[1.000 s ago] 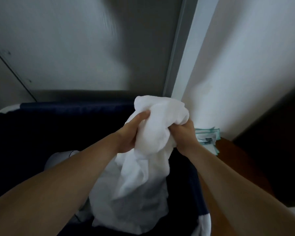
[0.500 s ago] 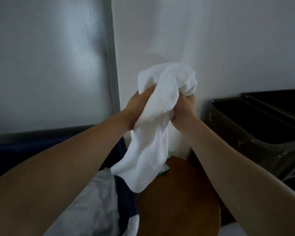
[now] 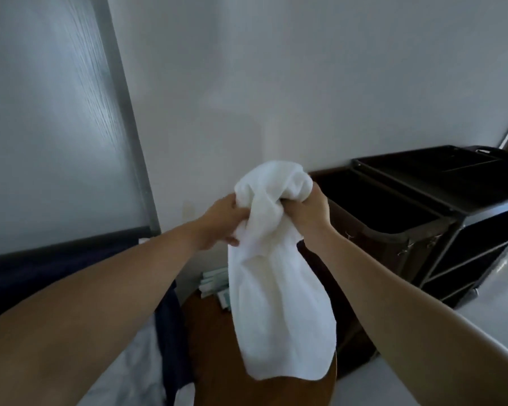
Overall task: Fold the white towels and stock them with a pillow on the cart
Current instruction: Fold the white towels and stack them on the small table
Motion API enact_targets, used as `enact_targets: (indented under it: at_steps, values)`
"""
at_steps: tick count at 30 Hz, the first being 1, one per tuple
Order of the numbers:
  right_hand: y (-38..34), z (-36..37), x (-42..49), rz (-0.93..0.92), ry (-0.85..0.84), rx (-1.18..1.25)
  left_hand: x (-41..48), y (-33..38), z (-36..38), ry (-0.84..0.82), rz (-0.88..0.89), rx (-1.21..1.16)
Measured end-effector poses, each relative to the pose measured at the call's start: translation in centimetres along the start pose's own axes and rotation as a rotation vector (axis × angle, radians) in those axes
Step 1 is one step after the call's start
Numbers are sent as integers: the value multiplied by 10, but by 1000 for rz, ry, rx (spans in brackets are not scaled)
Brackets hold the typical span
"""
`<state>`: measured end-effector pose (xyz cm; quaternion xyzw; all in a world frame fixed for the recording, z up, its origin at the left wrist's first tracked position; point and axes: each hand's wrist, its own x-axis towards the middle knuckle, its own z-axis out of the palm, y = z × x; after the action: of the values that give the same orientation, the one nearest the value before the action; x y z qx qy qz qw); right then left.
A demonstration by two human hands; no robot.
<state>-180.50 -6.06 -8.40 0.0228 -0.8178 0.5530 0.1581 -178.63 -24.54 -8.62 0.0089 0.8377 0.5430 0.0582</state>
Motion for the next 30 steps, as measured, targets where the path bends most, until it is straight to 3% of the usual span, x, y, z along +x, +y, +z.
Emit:
enact_targets:
  at_steps: [2, 4, 8, 11, 13, 16, 19, 21, 25, 28, 30]
  values:
    - [35, 5, -3, 34, -95, -205, 12, -30, 6, -171, -134, 327]
    - [75, 12, -13, 105, -188, -347, 19, -57, 13, -298, -212, 494]
    - [137, 27, -29, 252, -182, -403, 24, -99, 31, -441, -170, 431]
    - [150, 30, -27, 238, -239, -398, 29, -122, 45, -510, -258, 382]
    - [148, 28, -21, 210, -271, -373, 33, -133, 55, -497, -257, 424]
    - [137, 23, -9, 221, -371, -184, 42, -139, 65, -416, -119, 460]
    - [129, 19, 7, 191, -603, -123, 52, -130, 77, -399, -7, 392]
    - [132, 14, 18, 155, -740, -80, 57, -121, 83, -390, 45, 510]
    - [151, -9, 47, 297, -994, 110, 65, -99, 86, -387, -33, 575]
    - [176, -15, 72, 247, -1013, -89, 67, -76, 84, -330, -47, 572]
    - [195, -9, 83, 68, -1173, -334, 68, -59, 83, -260, -26, 484]
